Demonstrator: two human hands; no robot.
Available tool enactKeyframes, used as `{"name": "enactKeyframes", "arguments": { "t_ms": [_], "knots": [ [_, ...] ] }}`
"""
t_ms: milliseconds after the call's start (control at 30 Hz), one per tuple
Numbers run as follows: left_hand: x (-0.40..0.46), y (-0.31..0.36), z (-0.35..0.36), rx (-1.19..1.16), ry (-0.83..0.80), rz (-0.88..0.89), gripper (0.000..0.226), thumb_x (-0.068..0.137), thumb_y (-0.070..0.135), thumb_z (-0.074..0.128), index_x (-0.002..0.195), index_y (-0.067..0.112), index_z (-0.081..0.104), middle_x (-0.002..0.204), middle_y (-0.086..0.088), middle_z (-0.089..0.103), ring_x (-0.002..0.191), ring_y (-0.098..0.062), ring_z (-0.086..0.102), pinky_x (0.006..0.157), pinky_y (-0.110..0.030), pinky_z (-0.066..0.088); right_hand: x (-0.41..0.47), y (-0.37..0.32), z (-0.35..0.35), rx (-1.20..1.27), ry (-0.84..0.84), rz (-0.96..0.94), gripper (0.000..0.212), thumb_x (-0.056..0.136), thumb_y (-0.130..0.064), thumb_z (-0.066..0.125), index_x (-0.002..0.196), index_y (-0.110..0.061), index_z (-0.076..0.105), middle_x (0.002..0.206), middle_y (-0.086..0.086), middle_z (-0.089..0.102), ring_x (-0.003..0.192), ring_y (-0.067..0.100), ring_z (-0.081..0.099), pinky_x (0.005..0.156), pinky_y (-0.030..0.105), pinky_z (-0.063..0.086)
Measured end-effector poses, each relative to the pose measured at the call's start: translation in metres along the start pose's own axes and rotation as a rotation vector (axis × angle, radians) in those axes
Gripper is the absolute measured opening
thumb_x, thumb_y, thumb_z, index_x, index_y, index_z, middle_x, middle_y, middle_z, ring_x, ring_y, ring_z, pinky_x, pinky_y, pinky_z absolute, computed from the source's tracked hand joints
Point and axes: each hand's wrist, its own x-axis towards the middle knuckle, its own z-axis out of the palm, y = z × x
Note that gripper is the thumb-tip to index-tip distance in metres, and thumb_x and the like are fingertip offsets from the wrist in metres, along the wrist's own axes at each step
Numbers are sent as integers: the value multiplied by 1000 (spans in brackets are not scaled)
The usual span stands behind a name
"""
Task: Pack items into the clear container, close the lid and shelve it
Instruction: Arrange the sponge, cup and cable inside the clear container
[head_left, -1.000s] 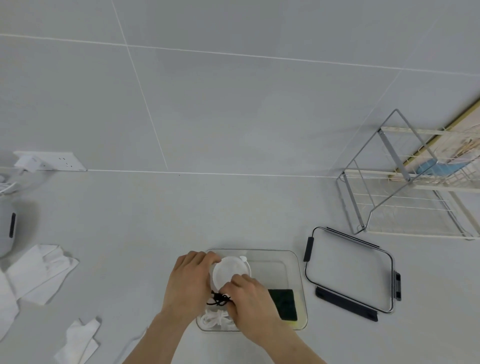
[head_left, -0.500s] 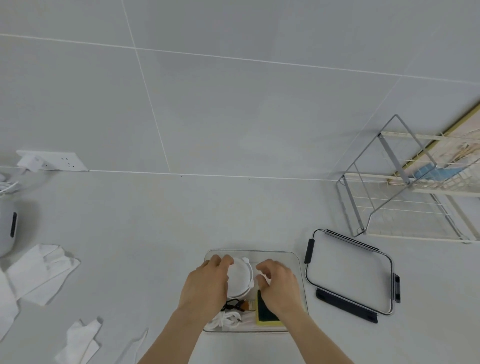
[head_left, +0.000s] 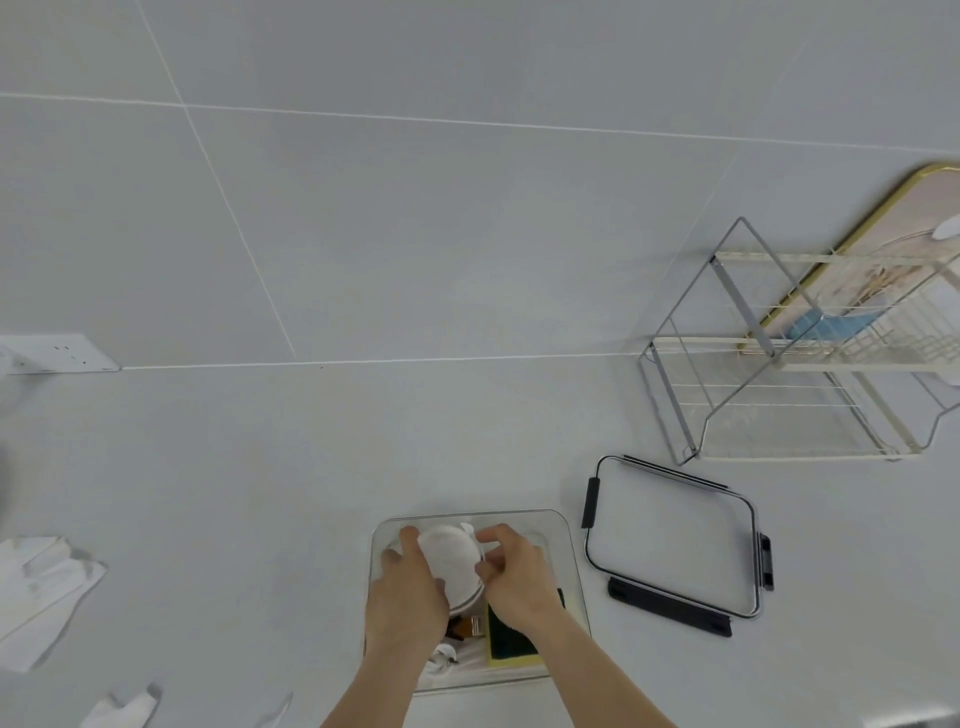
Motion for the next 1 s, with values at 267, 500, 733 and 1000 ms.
{"name": "enactKeyframes", "arguments": {
  "t_ms": [267,500,733,1000],
  "knots": [
    [0,9,-11,-518,83,-33,26,83,19,67,104,27,54,103,2,65,77,-6,58,55,-22,42,-16,5,-34,129,203,-123,20,90,-21,61,107,-32,63,85,-13,72,80,2,66,70,20,53],
    [0,24,-2,-678,45,-176,29,82,17,66,106,24,51,100,-3,65,77,-17,64,54,-29,51,-45,26,-43,-386,144,-270,27,93,-32,54,119,-30,59,112,-12,66,98,12,61,83,28,52],
    [-4,35,27,-601,18,-157,23,83,23,66,99,24,50,87,9,61,77,-15,62,67,-38,55,-60,28,-44,-550,-22,-265,23,95,-31,48,111,-20,60,113,-1,63,107,21,53,81,32,45],
    [5,42,46,-471,35,-160,17,86,29,63,98,24,52,86,3,66,78,-23,61,66,-35,45,-65,37,-38,-592,-31,-290,30,96,-32,49,117,-14,61,123,3,56,115,24,50,87,35,46]
  ]
}}
